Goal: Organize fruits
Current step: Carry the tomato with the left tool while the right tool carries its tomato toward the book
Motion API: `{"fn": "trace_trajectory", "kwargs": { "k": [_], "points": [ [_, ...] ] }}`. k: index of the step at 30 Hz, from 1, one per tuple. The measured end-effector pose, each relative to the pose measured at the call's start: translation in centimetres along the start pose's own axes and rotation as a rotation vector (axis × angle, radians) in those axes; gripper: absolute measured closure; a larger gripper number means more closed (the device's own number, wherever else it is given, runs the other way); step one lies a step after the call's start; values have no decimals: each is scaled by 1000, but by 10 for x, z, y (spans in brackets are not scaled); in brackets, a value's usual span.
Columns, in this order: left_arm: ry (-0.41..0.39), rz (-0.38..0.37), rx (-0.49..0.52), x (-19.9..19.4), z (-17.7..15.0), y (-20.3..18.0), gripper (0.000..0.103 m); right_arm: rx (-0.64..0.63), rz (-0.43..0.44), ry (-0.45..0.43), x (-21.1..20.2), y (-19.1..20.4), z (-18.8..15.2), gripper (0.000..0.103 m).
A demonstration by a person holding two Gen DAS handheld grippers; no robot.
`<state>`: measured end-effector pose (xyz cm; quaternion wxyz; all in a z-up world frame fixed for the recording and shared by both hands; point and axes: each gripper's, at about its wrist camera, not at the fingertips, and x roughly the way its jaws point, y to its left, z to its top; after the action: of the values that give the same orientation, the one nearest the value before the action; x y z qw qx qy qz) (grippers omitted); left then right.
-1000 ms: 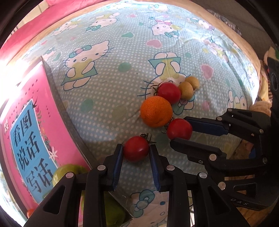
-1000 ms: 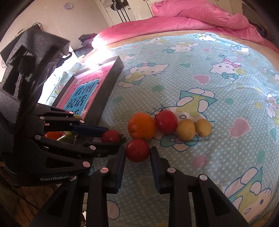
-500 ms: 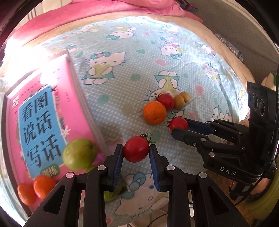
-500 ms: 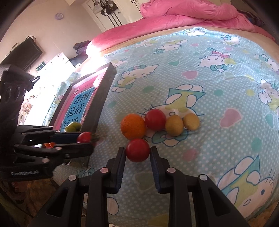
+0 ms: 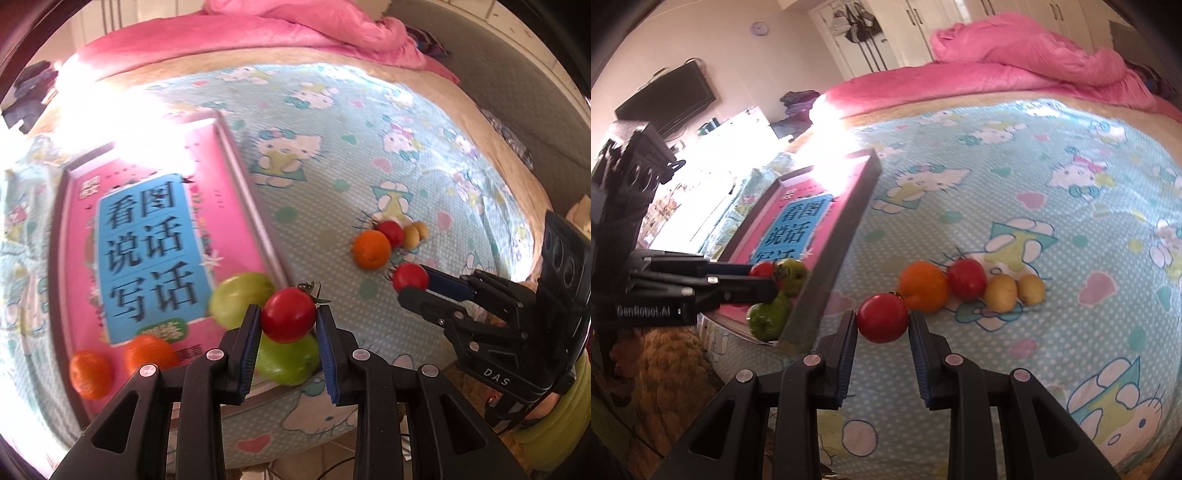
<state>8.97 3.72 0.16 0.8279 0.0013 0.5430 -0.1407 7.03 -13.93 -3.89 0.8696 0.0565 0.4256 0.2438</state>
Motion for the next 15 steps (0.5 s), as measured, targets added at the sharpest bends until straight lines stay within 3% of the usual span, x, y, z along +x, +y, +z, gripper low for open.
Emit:
{"fn": "trace_trajectory", "kwargs": {
  "k": [15],
  "points": [
    [-58, 93, -138, -32, -12, 62, 72, -106, 67, -35, -7, 36, -2, 74]
  ]
}}
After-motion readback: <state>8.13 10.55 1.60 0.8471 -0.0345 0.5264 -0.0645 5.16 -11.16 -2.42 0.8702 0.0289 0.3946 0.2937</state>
